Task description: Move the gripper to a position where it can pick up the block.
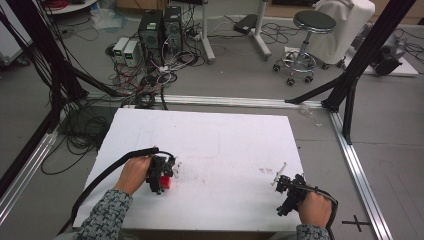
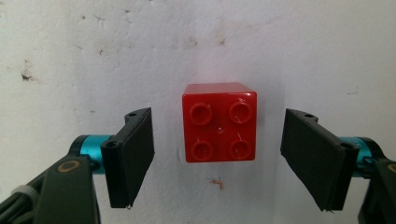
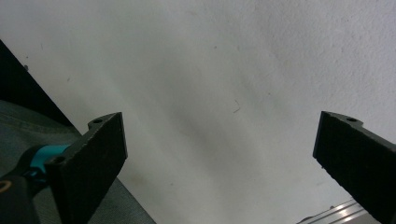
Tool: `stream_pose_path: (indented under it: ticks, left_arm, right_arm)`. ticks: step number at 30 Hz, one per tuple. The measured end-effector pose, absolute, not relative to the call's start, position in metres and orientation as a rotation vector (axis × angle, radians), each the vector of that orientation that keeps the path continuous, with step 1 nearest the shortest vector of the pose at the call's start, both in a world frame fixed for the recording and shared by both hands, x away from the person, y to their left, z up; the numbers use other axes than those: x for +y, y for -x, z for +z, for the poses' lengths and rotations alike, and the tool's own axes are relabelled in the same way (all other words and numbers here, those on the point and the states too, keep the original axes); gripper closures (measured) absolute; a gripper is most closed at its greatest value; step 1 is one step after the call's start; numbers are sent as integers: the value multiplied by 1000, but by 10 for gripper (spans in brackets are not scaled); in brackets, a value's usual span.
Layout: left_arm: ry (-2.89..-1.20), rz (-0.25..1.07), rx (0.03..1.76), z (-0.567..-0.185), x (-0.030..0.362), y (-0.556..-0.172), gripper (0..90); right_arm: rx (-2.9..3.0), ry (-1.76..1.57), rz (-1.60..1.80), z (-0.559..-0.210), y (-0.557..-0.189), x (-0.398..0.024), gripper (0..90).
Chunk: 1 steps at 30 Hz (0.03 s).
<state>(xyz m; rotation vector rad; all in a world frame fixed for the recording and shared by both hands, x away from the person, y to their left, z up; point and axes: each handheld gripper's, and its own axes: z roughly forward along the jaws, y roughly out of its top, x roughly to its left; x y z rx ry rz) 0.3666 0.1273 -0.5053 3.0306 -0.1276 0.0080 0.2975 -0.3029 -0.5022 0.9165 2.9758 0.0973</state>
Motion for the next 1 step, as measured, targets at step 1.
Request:
stream_pose_path:
  ticks: [1]
  left_arm:
    - [-3031,9,-127,-504,128,-366,260]
  right_arm:
    - [2976,-917,97,-502,-298,-303,20]
